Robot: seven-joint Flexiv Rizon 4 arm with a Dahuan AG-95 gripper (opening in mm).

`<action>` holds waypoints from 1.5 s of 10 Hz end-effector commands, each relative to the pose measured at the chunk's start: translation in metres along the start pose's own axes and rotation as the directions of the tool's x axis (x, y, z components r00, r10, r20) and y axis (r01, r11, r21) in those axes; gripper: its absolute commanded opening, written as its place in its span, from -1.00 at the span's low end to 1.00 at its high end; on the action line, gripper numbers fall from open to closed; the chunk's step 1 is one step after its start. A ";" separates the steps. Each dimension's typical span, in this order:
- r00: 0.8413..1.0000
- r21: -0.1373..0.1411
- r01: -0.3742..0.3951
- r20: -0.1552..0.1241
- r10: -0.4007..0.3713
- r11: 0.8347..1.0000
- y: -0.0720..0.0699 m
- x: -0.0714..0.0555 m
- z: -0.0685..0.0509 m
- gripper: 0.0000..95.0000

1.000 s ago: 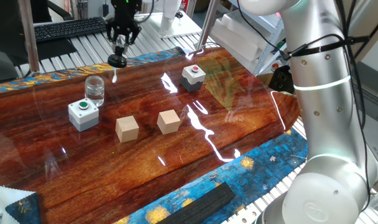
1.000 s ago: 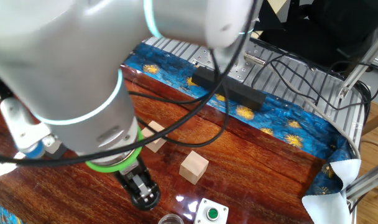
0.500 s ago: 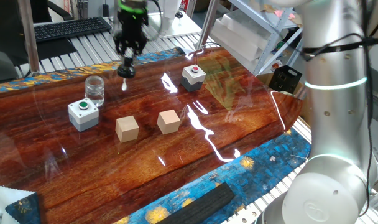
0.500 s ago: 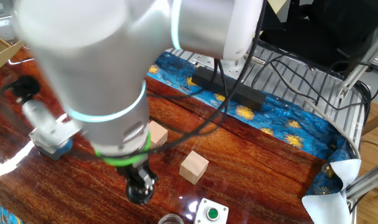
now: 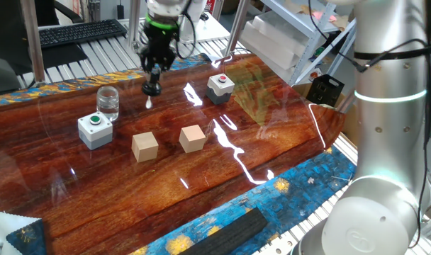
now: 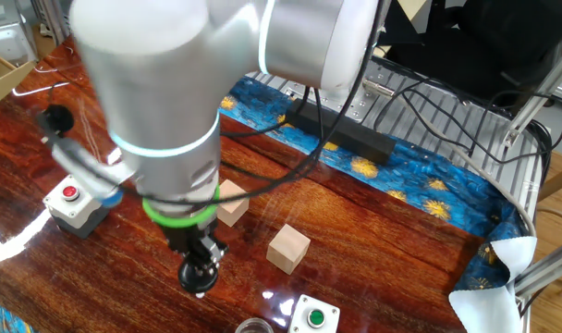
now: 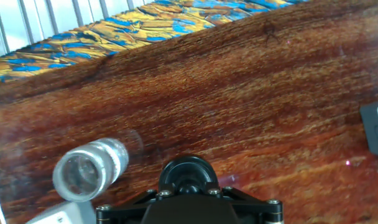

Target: Unscrew the lid from the jar

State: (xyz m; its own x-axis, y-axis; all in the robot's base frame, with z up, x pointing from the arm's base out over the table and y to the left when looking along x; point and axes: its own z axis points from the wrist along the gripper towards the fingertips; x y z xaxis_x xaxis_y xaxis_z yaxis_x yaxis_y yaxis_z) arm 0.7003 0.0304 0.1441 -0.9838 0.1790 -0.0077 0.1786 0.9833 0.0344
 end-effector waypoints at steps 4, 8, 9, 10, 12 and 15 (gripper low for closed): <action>0.999 0.002 -0.053 0.005 0.053 0.999 -0.012 0.010 0.014 1.00; 0.999 -0.002 -0.045 -0.009 0.045 0.999 -0.013 0.011 0.015 1.00; 0.999 -0.009 -0.047 -0.028 0.047 0.999 -0.014 0.012 0.014 1.00; 0.998 -0.008 -0.047 -0.031 0.046 0.999 -0.015 0.015 0.013 1.00; 0.998 -0.009 -0.049 -0.031 0.049 0.999 -0.014 0.025 0.012 1.00; 1.000 -0.012 0.008 -0.022 -0.009 1.000 -0.010 0.040 0.012 1.00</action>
State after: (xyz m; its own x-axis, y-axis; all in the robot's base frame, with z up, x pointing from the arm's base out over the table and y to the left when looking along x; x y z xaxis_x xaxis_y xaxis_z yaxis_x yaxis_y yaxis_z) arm 0.6551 0.0263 0.1321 -0.9840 0.1781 0.0036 0.1781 0.9830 0.0449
